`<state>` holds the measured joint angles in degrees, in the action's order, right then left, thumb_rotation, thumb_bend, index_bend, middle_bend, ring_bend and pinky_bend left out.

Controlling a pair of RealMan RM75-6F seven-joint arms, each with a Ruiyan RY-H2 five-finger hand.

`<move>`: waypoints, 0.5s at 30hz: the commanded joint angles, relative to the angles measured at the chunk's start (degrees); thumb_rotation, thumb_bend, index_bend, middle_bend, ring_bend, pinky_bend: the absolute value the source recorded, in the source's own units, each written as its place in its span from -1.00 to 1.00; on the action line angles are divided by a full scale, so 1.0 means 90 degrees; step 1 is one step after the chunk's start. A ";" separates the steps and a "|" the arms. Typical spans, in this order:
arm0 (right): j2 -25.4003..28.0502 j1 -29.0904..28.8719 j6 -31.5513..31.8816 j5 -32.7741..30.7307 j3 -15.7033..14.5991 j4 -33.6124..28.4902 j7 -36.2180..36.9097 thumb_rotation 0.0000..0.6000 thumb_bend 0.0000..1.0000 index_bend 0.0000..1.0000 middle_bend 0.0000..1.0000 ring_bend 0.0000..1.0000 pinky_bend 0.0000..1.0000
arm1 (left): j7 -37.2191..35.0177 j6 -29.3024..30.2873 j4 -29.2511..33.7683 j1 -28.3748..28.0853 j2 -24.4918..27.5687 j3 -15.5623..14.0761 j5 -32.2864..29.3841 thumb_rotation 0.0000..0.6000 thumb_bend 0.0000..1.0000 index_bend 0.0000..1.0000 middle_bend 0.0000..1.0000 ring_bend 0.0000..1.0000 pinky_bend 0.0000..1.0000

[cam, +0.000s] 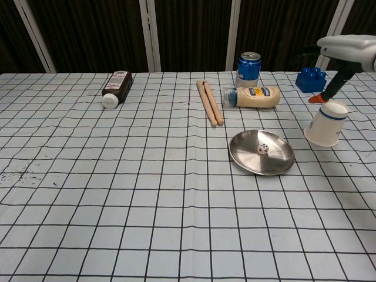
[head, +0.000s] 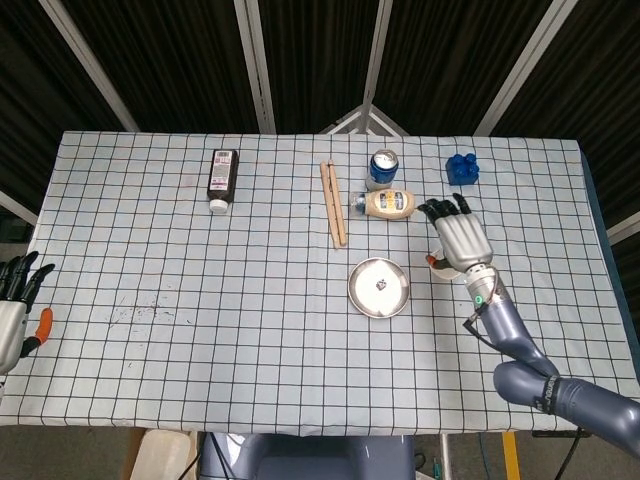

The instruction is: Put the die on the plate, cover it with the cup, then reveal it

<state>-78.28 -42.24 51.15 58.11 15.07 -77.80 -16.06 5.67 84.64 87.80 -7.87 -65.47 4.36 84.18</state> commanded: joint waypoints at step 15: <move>0.0180 0.0106 -0.0510 -0.0441 -0.0298 0.0253 0.0043 1.00 -0.53 -0.63 -0.63 -0.69 -1.00 | 0.0131 -0.0027 0.0022 -0.0013 -0.0035 0.0006 -0.0043 1.00 0.41 -0.74 -1.00 -1.00 -1.00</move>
<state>-76.60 -41.25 46.52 54.04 12.44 -75.49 -15.71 6.84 84.41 88.01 -7.98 -65.78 4.41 83.81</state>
